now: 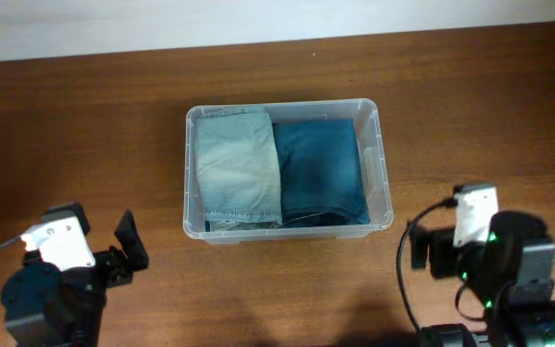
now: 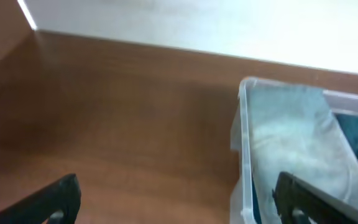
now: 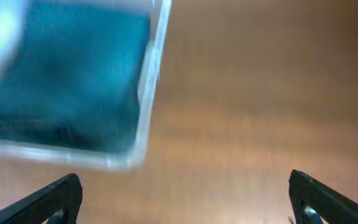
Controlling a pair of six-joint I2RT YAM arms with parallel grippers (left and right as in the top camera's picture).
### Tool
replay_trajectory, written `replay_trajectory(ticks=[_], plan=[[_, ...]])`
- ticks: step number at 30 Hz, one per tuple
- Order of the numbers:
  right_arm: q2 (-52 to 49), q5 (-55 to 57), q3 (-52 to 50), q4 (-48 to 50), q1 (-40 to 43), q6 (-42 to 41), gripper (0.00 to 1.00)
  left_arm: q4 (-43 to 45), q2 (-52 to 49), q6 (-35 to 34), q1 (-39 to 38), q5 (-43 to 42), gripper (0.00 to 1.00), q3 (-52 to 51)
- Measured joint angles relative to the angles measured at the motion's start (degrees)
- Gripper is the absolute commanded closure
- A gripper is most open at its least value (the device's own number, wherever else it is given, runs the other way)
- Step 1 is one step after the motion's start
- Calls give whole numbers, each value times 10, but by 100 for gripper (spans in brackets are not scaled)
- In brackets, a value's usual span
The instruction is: Pack container
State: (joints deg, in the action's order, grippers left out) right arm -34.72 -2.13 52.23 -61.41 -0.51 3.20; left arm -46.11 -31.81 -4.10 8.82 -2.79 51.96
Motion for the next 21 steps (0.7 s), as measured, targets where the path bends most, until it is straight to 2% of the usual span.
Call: replay_trajectory(ticks=[4, 10, 15, 18, 21], plan=[[0, 0, -26, -46, 0, 0, 2, -63, 1, 0, 0, 0, 1, -1], [-6, 0, -26, -53, 0, 0, 1, -127, 1, 0, 0, 0, 1, -1], [12, 0, -29, -49, 0, 0, 1, -142, 1, 0, 0, 0, 1, -1], [96, 0, -67, 11, 0, 14, 1, -144, 1, 0, 0, 0, 1, -1], [247, 0, -164, 123, 0, 27, 2, -145, 0, 0, 0, 0, 1, -1]])
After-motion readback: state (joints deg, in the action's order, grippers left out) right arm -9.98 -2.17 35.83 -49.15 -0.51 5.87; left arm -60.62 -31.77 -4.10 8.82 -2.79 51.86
